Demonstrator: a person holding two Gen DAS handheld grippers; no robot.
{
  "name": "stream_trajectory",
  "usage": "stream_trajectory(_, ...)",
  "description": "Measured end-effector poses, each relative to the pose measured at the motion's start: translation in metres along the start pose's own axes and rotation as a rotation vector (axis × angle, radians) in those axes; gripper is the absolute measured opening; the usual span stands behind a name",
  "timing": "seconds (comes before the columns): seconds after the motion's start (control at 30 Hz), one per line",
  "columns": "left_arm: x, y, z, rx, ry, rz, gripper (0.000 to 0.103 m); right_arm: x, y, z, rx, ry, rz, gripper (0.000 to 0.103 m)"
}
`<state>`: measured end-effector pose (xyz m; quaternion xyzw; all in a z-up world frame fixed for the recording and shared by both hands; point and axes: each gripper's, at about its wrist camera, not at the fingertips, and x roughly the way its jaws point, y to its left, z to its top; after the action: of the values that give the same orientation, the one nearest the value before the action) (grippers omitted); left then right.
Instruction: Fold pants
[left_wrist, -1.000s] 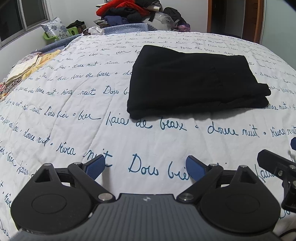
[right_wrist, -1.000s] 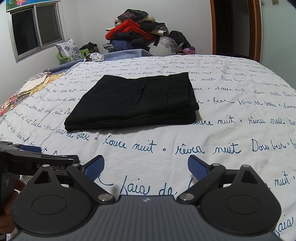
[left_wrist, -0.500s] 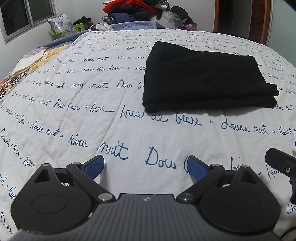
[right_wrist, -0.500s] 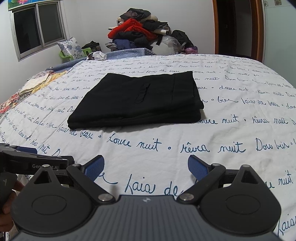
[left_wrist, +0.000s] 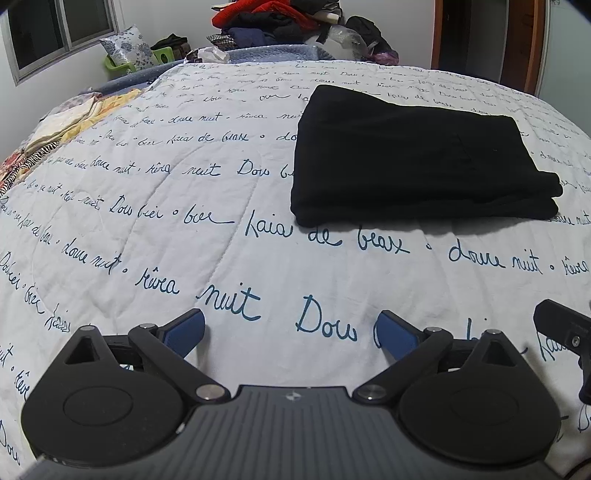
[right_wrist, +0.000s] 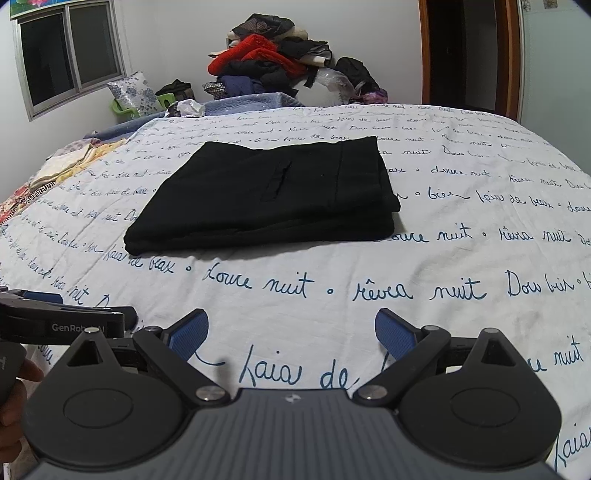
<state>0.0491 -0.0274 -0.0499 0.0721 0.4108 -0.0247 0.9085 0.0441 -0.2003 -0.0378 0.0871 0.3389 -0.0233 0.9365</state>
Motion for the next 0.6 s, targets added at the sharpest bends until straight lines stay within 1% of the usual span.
stream_trajectory(0.33,0.0025,-0.0006,-0.0001,-0.007,-0.001,0.011,0.103,0.0027,0.0005,-0.0028,-0.011,0.015,-0.007,0.098)
stream_trajectory(0.6,0.0028,0.0003,-0.0017,-0.011,-0.005,0.011,0.103,0.0019,-0.0008,-0.0031,-0.009,0.013,-0.005,0.098)
